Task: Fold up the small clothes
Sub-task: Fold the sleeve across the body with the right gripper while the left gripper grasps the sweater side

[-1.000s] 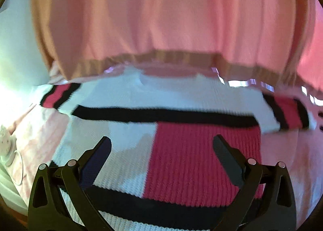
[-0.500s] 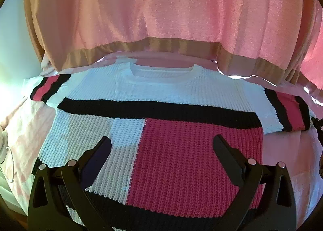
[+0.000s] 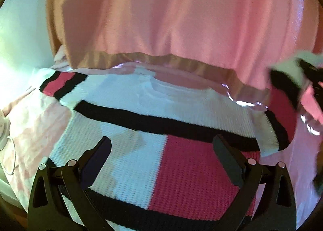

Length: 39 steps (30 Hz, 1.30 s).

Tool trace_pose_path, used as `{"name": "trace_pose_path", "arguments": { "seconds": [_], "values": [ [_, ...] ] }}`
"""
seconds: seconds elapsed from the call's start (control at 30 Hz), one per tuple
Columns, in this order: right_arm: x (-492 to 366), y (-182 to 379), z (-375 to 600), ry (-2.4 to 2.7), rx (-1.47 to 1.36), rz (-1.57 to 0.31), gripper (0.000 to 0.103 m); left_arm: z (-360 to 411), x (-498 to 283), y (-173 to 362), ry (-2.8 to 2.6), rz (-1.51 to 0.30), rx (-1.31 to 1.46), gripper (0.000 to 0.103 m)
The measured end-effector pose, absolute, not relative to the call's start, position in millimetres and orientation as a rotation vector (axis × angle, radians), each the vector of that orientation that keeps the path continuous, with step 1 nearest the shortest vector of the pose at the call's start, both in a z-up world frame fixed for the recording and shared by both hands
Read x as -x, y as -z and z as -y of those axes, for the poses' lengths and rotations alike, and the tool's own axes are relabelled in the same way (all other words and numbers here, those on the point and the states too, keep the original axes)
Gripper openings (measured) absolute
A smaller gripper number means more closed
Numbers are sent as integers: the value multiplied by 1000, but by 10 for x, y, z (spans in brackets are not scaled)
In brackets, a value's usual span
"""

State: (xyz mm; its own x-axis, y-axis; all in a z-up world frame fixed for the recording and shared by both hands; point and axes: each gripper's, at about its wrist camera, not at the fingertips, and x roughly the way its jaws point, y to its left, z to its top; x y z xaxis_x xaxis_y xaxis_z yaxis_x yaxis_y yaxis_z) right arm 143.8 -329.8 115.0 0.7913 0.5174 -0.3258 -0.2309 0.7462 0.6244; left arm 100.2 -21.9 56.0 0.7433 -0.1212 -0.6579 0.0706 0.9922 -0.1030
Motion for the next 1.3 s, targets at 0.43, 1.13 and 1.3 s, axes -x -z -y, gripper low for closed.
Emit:
{"name": "trace_pose_path", "arguments": {
  "seconds": [0.43,1.13,1.3],
  "values": [
    [-793,-1156,3360,-116,-228,-644,42,-189,-1506,-415,151,-856,228,98],
    [-968,43,3425,-60,-275,-840,11,172,-2373,-87,219,-906,220,12],
    [-780,-208,3362,-10,-215,-741,9,-88,-2420,-205,166,-825,189,11]
  ]
}}
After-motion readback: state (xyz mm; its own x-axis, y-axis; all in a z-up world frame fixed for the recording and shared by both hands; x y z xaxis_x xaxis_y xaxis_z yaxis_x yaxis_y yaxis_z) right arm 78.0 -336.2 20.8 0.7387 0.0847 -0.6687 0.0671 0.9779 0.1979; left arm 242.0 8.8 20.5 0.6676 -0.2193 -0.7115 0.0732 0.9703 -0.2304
